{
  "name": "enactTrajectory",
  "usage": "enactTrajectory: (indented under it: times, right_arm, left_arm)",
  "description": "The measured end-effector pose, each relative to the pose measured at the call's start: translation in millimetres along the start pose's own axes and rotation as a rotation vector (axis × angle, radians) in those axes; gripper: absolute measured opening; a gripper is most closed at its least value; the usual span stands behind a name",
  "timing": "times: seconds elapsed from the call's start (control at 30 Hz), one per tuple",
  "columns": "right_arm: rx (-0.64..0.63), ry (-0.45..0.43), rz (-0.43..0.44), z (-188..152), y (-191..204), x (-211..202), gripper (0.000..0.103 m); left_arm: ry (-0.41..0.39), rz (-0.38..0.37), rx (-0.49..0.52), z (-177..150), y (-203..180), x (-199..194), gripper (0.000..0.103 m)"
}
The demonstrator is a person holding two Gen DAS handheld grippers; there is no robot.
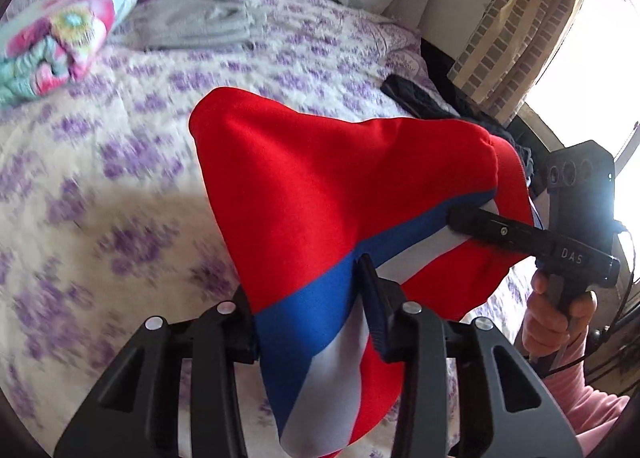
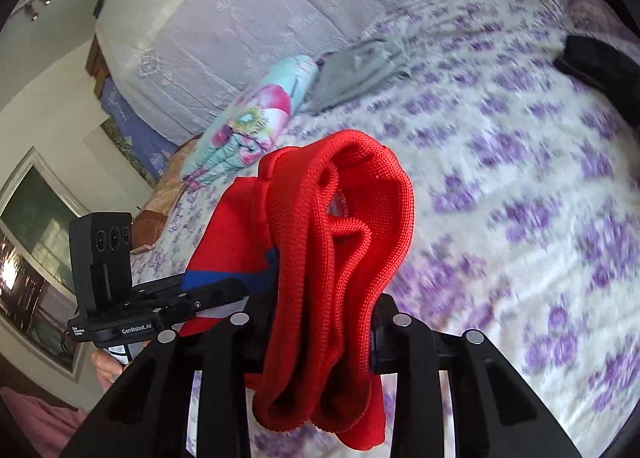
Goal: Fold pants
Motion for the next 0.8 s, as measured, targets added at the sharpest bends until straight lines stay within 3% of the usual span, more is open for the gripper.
enactTrajectory:
  times: [0.23,0.37,0.43,0.57,0.6,0.63,0.67,0.7,0.77,0.8]
  right_arm:
    - [-0.109,-0.027,0.08,93,44,22,0.032]
    - [-0.14,-0.019,0.098,146,51,51,0.032]
    - [-0.132,-0.003,0.081,167,39,76,0.032]
    - [-0.042,0.098,0.017,169,-19,151,0.034]
    - [-0.018,0.128,-0.017,163,-35,168,0.041]
    - [0.007,0.147,-0.075,155,-55,187,0.042]
    - [0.015,0.115,-0.035,154,-59,188,0.043]
    - [0.022,0.118,-0.011,154,-57,183,0.051]
    - [0.016,0.112,-0.03,157,-49,161,0.065]
    - [-0.002,0.086,-0.047,158,-44,150,0.065]
  left_arm:
    - [-0.135,0.134,0.034,64,43,-63,0.038]
    - [-0.168,0.197,0.033,104,78,-68,0.039]
    - [-0.149,0.208,0.017,120,101,-51,0.04]
    - [-0.036,0.192,-0.081,129,153,19,0.045]
    - [0.009,0.189,-0.117,124,168,41,0.048]
    - [0.021,0.2,-0.155,119,182,57,0.068]
    - [-0.021,0.185,-0.19,119,192,60,0.073]
    - [-0.014,0.161,-0.205,119,193,56,0.073]
    - [-0.012,0.16,-0.219,122,191,38,0.077]
    - [-0.043,0.177,-0.223,123,190,26,0.078]
Point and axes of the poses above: each gripper's, at about its wrist camera, not at the fingertips, and x roughly the way its jaws point, y to its left, z to its top, the point moved 10 cm from there along x, roughly the way its jaws point, and after that the axes turned 13 degrees about y, right-handed, at the moved point
